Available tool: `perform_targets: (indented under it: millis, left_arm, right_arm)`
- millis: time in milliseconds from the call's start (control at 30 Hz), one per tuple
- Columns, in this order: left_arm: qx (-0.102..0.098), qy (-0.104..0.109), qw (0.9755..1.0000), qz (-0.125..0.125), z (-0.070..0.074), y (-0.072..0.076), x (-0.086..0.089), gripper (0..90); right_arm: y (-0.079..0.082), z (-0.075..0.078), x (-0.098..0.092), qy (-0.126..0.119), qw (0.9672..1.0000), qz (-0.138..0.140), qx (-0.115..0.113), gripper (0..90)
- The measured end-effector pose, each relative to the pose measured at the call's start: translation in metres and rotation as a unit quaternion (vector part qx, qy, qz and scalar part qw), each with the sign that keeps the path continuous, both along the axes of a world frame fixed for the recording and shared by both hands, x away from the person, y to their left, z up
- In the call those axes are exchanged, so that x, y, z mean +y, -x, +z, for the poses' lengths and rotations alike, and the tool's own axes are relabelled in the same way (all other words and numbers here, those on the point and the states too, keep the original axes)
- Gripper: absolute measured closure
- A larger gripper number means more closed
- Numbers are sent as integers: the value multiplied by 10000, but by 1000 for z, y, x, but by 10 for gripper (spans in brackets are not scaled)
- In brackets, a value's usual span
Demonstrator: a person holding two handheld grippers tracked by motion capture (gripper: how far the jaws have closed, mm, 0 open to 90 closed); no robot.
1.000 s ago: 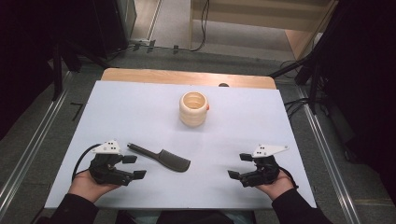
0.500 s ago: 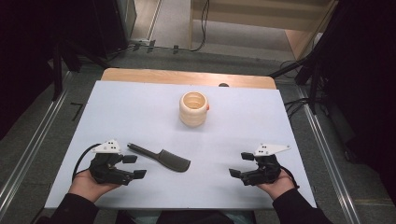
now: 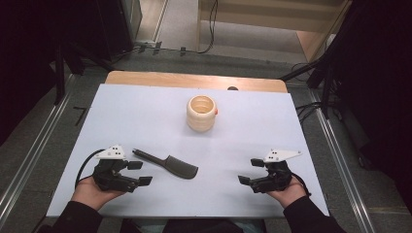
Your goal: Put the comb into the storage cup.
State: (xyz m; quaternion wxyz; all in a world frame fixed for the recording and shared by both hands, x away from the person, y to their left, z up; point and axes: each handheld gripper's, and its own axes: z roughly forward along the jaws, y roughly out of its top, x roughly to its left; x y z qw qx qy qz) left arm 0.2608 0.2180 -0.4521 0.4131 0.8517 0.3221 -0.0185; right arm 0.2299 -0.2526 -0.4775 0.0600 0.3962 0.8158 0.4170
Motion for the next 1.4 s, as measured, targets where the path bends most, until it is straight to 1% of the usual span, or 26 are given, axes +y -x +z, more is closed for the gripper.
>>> perform_targets:
  millis: [333,367,533,633,733,767,867,933,1033,1100,1167,1200,1300,1333,1400]
  left_arm:
    - [13,-1,10000,10,0,0,0,281]
    - [19,27,10000,7,0,0,0,281]
    - [15,-15,10000,33,0,0,0,281]
    - [65,39,10000,50,1,-2,0,281]
    - [86,41,9999,72,2,-2,-1,282]
    - [91,17,9999,55,3,-3,-1,304]
    - [21,-16,10000,45,4,-3,-4,303]
    - [24,-9,10000,50,5,-4,-6,303]
    - [45,-5,10000,-11,6,-7,-11,303]
    - [16,-25,10000,-86,7,-8,-14,302]
    - [-71,-65,9998,-173,8,-8,-19,301]
    - [-70,-57,9998,-203,8,-9,-21,301]
    - [-86,-128,9994,-314,9,-12,-28,299]
    - [-58,-118,9993,-363,9,-13,-31,298]
    - [-66,-120,9991,-411,9,-15,-35,299]
  right_arm:
    - [0,0,0,-27,10000,8,26,137]
    - [0,0,1,-18,10000,19,26,137]
    - [0,-1,1,-8,10000,10,35,137]
    - [-1,-1,1,-6,10000,12,32,137]
    - [-1,-1,0,-6,10000,-4,36,137]
    - [-1,-1,0,-15,10000,-21,45,137]
    - [-1,-1,0,-14,10000,-23,47,137]
    - [-1,-1,0,-7,10000,-20,55,137]
    - [0,-1,-1,1,10000,-16,57,137]
    - [-1,-1,-1,12,10000,-17,61,137]
    - [0,-1,-1,23,10000,-27,60,137]
    - [0,-1,-1,23,10000,-27,60,137]
    - [0,-1,-1,39,10000,-43,65,137]
    - [-1,-1,-1,42,10000,-43,75,137]
    - [-1,-1,-1,46,10000,-43,68,137]
